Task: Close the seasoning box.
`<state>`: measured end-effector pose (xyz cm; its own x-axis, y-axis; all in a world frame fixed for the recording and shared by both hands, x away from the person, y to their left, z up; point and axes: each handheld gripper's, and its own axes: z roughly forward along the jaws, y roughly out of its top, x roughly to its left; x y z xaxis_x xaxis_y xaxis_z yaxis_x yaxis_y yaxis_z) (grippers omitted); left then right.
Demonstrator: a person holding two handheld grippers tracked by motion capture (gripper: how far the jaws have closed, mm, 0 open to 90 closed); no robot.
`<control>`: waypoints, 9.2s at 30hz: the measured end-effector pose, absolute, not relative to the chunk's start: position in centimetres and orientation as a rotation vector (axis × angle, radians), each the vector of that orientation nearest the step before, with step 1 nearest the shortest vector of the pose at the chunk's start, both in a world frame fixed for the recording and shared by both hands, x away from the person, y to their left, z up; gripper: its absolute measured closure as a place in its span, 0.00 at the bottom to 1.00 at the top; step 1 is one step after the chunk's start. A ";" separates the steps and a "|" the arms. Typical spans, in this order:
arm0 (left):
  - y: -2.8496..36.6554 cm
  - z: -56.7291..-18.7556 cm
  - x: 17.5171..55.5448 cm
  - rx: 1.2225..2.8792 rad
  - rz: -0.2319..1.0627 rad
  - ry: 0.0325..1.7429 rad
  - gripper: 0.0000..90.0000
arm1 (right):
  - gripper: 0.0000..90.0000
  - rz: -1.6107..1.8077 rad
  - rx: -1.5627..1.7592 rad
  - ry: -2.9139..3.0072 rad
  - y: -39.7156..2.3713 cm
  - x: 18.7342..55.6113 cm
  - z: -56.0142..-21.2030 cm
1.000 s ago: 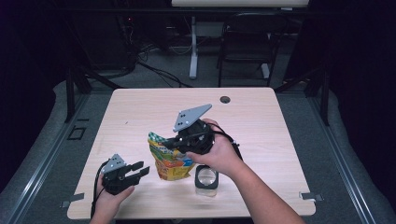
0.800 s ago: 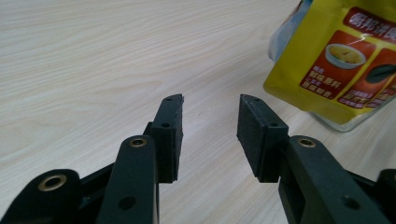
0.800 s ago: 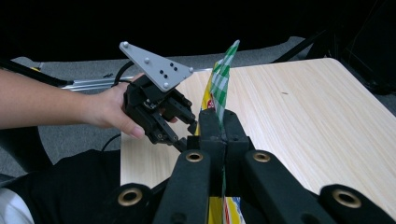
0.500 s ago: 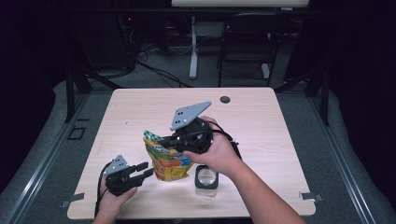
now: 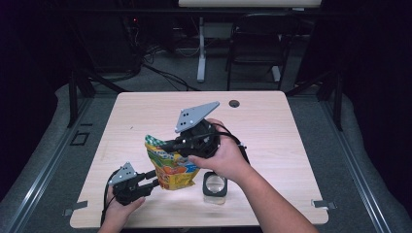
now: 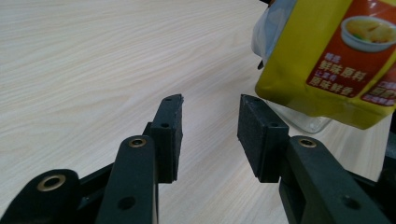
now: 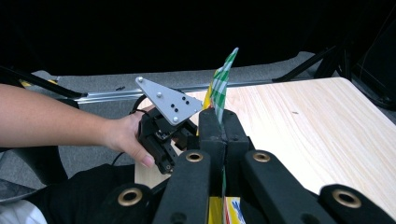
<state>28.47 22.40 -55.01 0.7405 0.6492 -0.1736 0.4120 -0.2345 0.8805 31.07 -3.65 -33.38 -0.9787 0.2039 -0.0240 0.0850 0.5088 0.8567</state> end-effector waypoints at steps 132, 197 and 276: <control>20.4 -55.8 24.5 1.779 0.668 1.096 0.75 | 1.00 1.465 0.352 2.620 -5.1 31.9 -36.9; 20.9 -58.3 25.4 1.858 0.573 1.137 0.84 | 1.00 1.559 0.327 2.610 -7.6 32.1 -43.6; 21.9 -58.7 29.0 1.799 0.051 0.836 0.43 | 1.00 1.533 0.335 2.592 -10.5 32.1 -44.6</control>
